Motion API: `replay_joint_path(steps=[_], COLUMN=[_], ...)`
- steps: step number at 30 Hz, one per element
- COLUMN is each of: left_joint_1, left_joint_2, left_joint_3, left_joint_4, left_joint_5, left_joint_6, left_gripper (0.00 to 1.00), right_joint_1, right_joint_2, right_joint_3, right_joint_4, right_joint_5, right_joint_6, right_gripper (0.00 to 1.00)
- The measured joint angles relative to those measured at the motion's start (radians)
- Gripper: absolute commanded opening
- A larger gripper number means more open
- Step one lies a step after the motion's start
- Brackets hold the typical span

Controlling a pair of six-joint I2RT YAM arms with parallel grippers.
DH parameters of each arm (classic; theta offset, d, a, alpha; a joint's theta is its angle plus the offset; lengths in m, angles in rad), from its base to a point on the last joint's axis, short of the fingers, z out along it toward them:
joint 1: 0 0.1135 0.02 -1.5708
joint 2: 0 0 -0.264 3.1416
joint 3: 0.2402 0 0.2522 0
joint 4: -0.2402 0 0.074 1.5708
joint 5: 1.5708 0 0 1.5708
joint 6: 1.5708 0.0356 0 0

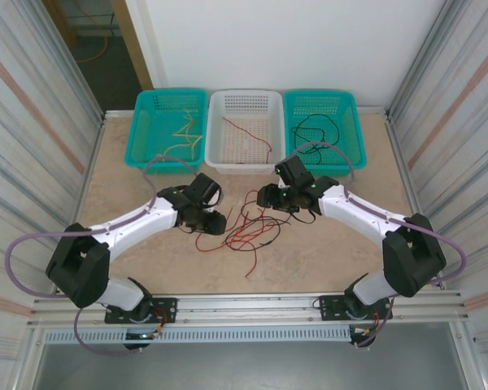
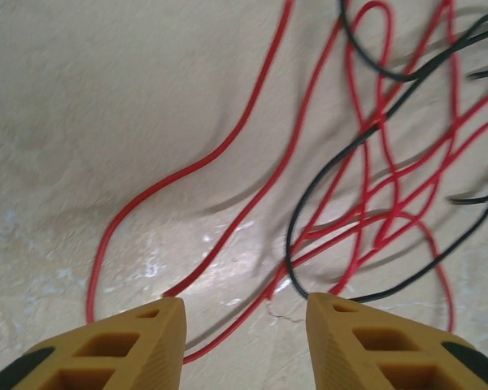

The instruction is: Untangle the cables

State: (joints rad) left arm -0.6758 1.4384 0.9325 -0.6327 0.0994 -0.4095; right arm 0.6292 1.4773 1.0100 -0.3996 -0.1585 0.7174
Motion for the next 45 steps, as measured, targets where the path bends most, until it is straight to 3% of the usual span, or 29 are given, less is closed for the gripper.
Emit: replay_joint_path(steps=[11,18,21,25,28,32,37,41,45], left_joint_1=[0.0,0.0,0.0,0.0,0.0,0.0,0.0,0.0,0.0], left_joint_2=[0.171,0.34,0.369,0.374,0.372,0.321,0.098,-0.067,-0.14], left_joint_3=[0.101,0.225,0.231,0.231,0.231,0.23,0.262,0.417,0.615], left_joint_4=[0.104,0.197,0.214,0.219,0.218,0.182,0.101,0.058,0.04], left_joint_5=[-0.048,-0.071,-0.089,-0.101,-0.1,-0.093,-0.074,-0.019,0.063], left_joint_6=[0.01,0.034,0.049,0.066,0.069,0.063,0.039,0.042,0.05], left_gripper=[0.51,0.44,0.32,0.01,0.0,0.0,0.0,0.0,0.0], right_joint_1=[0.012,0.012,0.012,0.012,0.012,0.014,0.062,0.116,0.136], right_joint_2=[0.01,0.007,0.001,-0.013,-0.019,-0.031,-0.08,-0.125,-0.13], right_joint_3=[0.0,0.0,0.0,0.0,0.0,0.0,0.0,0.002,0.043], right_joint_4=[0.006,0.002,-0.003,-0.008,-0.009,0.002,0.063,0.128,0.157], right_joint_5=[-0.002,0.001,0.002,0.002,0.003,-0.002,-0.024,-0.055,-0.071], right_joint_6=[0.0,0.0,0.0,0.0,0.0,-0.002,-0.034,-0.067,-0.097], right_gripper=[0.54,0.54,0.54,0.54,0.54,0.57,0.63,0.66,0.7])
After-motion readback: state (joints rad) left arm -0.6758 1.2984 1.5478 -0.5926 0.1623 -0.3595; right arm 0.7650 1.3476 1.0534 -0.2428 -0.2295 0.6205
